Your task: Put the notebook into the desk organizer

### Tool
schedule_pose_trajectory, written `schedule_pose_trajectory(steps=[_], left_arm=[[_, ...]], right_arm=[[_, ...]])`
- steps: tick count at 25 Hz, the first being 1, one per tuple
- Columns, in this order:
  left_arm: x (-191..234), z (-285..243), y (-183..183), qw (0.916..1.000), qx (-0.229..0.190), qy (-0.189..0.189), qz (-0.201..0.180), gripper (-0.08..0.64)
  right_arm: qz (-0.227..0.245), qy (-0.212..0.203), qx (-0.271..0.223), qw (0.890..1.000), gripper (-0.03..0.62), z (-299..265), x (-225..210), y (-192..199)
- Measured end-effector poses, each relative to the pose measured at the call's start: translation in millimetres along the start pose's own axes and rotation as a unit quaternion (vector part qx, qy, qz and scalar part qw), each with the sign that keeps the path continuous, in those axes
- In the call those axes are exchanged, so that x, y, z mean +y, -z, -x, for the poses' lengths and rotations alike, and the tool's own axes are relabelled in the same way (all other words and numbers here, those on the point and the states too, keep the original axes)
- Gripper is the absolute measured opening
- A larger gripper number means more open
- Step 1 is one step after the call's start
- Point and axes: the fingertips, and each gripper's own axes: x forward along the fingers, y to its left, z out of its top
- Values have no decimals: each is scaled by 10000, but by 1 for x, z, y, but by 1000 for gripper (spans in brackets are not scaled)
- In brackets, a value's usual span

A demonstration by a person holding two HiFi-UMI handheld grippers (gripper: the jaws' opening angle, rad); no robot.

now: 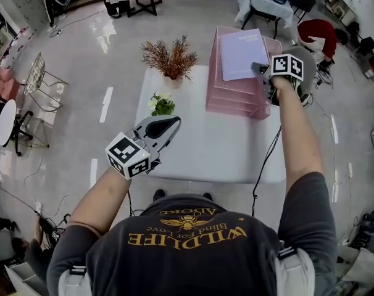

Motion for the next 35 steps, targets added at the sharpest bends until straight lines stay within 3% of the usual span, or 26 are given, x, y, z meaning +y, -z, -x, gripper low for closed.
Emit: schedule_pose_trajectory(steps=[7,12,20,26,30,35], left_arm=[[-3,-2,-1,9999,-46,77,134,0],[-2,2,0,9995,-78,85,279,0],[-5,8,3,9987,-110,96,491,0],[-3,12,4,9984,-92,50,560,0],[0,15,4,9985,-103,-1,539,0],[4,17,0,9988,-141,-75,468,0]], right_arm=[[-482,160,-118,9986,89,-12,2,3],[-515,728,-180,9959,172,-14,-13,8],[212,1935,-627,9789,269,-6,-21,8],[987,2625,-836,9562,276,7,-16,4],[1298,2529,-1026,9532,276,12,-5,-5],[1459,1916,-1296,9619,276,26,18,-8]])
